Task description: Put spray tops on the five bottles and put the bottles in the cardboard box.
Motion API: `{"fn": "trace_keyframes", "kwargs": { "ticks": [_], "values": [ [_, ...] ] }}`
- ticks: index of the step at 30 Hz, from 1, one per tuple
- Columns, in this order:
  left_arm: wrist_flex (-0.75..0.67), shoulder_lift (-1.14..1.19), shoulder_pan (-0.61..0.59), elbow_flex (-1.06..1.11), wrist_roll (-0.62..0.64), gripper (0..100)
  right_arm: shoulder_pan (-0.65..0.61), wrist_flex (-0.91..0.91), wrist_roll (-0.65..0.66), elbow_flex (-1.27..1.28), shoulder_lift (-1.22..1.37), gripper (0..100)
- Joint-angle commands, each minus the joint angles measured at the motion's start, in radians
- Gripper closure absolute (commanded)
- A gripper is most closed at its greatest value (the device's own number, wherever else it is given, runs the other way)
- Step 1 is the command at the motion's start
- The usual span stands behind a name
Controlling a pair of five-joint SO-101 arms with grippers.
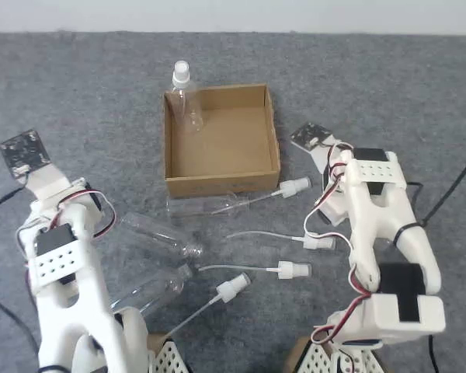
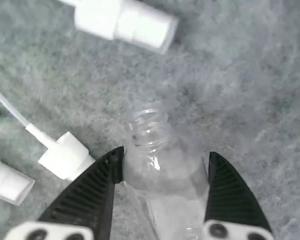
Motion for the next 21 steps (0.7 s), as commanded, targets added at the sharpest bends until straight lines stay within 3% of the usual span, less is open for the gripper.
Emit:
{"fn": "trace_keyframes", "kwargs": {
  "ticks": [1, 4, 10, 21],
  "values": [
    [-0.009, -0.044, 0.0, -0.01, -0.009, 99, 0.01, -0.019, 0.044, -0.014, 0.05, 79.3],
    [-0.009, -0.044, 0.0, -0.01, -0.009, 99, 0.018, -0.018, 0.06, -0.038, 0.12, 74.0],
    [-0.009, -0.044, 0.0, -0.01, -0.009, 99, 0.044, 0.004, 0.064, -0.094, 0.145, 75.5],
    [-0.009, -0.044, 0.0, -0.01, -0.009, 99, 0.044, 0.05, 0.213, -0.094, 0.145, 75.3]
  ]
}}
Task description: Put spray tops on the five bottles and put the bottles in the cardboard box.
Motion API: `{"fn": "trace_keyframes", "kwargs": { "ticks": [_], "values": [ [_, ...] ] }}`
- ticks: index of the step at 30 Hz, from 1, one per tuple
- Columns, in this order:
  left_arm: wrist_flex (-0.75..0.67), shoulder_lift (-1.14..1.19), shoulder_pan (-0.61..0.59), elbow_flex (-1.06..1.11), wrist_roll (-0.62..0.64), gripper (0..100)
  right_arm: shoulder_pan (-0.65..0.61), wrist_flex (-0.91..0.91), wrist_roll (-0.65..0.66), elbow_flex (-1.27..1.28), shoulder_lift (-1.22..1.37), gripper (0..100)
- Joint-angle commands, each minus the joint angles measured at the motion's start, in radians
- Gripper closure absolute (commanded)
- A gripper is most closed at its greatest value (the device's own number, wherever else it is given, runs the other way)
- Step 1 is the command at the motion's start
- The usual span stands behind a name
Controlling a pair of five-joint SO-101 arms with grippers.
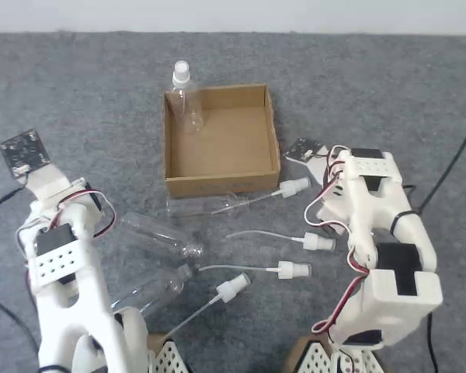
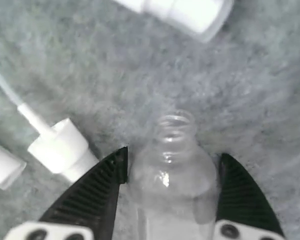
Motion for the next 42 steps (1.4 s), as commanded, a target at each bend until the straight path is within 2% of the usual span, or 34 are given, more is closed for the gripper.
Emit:
{"fn": "trace_keyframes", "kwargs": {
  "ticks": [1, 6, 12, 14, 22, 34, 42],
  "values": [
    [-0.009, -0.044, 0.0, -0.01, -0.009, 99, 0.028, 0.022, 0.063, -0.054, -0.004, 75.3],
    [-0.009, -0.044, 0.0, -0.01, -0.009, 99, 0.039, 0.013, 0.072, -0.054, -0.004, 76.2],
    [-0.009, -0.044, 0.0, -0.01, -0.009, 99, 0.039, 0.019, 0.064, -0.051, -0.035, 96.2],
    [-0.008, -0.044, 0.0, -0.01, -0.009, 99, 0.039, 0.039, 0.057, -0.049, -0.071, 98.9],
    [-0.006, -0.044, 0.0, -0.01, -0.009, 99, 0.03, 0.185, -0.064, -0.049, -0.259, 97.4],
    [-0.006, -0.044, 0.0, -0.01, -0.009, 99, 0.025, 0.381, -0.08, -0.048, -0.437, 97.8],
    [-0.006, -0.044, 0.0, -0.01, -0.009, 99, -0.054, 0.423, -0.138, 0.071, -0.615, 97.9]
  ]
}}
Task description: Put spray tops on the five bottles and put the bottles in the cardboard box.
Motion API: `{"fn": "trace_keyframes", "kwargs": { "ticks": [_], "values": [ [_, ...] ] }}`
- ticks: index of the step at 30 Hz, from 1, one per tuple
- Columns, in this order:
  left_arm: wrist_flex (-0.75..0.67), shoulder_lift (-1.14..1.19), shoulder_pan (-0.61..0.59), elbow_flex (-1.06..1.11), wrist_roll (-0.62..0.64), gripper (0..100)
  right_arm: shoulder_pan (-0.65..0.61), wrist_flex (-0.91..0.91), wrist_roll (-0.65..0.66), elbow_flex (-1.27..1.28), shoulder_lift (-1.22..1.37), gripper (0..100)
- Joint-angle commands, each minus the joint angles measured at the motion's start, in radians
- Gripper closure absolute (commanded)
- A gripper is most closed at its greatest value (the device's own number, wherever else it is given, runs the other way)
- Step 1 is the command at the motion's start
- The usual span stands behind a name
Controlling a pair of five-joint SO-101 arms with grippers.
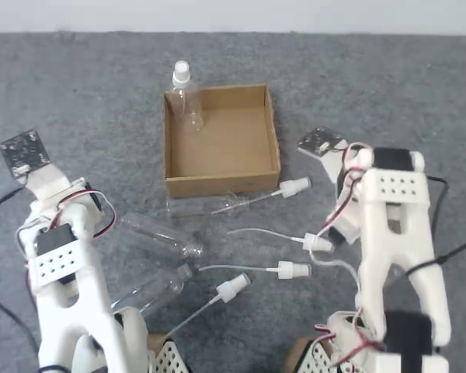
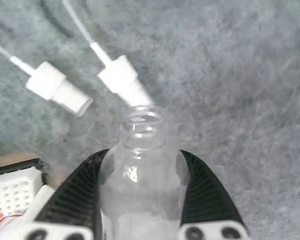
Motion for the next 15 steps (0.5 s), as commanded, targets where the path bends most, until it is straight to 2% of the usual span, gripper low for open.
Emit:
{"fn": "trace_keyframes", "kwargs": {
  "ticks": [1, 6, 12, 15],
  "values": [
    [-0.006, -0.044, 0.0, -0.01, -0.009, 99, -0.061, 0.018, -0.023, 0.068, -0.177, 97.9],
    [-0.006, -0.044, 0.0, -0.01, -0.009, 99, -0.068, 0.018, -0.114, 0.112, -0.334, 97.9],
    [-0.005, -0.044, 0.0, -0.01, -0.009, 99, -0.079, 0.016, -0.132, 0.164, -0.467, 97.9],
    [-0.005, -0.044, 0.0, -0.01, -0.009, 99, -0.117, 0.004, -0.204, 0.187, -0.538, 97.9]
  ]
}}
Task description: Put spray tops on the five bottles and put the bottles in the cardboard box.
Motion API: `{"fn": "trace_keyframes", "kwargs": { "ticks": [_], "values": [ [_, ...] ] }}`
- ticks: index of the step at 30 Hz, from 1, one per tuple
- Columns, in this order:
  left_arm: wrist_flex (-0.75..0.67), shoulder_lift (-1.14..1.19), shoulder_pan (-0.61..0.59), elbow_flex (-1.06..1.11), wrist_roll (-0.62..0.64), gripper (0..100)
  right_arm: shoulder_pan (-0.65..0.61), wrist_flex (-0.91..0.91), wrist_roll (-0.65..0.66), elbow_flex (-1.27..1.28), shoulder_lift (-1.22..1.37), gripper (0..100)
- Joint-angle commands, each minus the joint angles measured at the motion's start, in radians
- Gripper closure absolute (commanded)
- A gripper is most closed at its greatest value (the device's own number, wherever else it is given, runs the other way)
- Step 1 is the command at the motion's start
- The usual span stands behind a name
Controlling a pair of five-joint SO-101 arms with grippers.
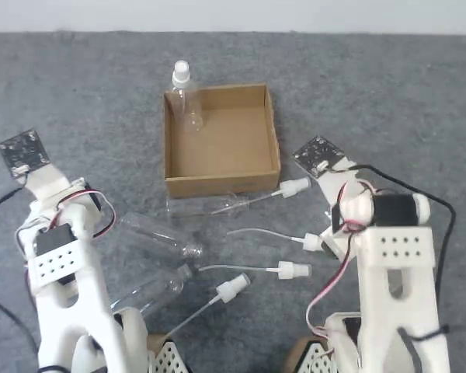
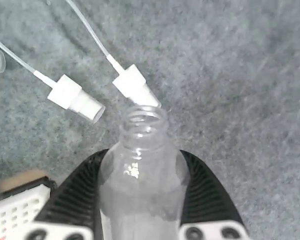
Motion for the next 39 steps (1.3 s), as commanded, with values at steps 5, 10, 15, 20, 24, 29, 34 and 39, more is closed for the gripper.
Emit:
{"fn": "trace_keyframes", "kwargs": {
  "ticks": [5, 10, 15, 20, 24, 29, 34, 39],
  "values": [
    [-0.005, -0.044, 0.0, -0.01, -0.009, 99, -0.13, -0.013, -0.153, 0.035, -0.24, 97.9],
    [-0.008, -0.051, 0.003, 0.002, -0.009, 99, -0.13, -0.099, -0.166, 0.08, -0.349, 97.9],
    [-0.008, -0.051, 0.005, 0.002, -0.009, 99, -0.134, -0.232, -0.227, 0.16, -0.398, 97.6],
    [-0.006, -0.051, 0.005, 0.001, -0.009, 99, -0.133, -0.32, -0.298, 0.207, -0.403, 97.6],
    [-0.006, -0.051, 0.005, -0.001, -0.009, 99, -0.13, -0.332, -0.339, 0.213, -0.407, 97.8],
    [0.051, -0.052, 0.005, -0.047, -0.009, 99, -0.128, -0.349, -0.341, 0.216, -0.407, 97.8],
    [0.236, -0.052, 0.005, -0.165, -0.009, 99, -0.128, -0.349, -0.397, 0.216, -0.407, 97.8],
    [0.397, -0.052, 0.005, -0.286, -0.009, 99, -0.128, -0.349, -0.402, 0.222, -0.407, 97.8]
  ]
}}
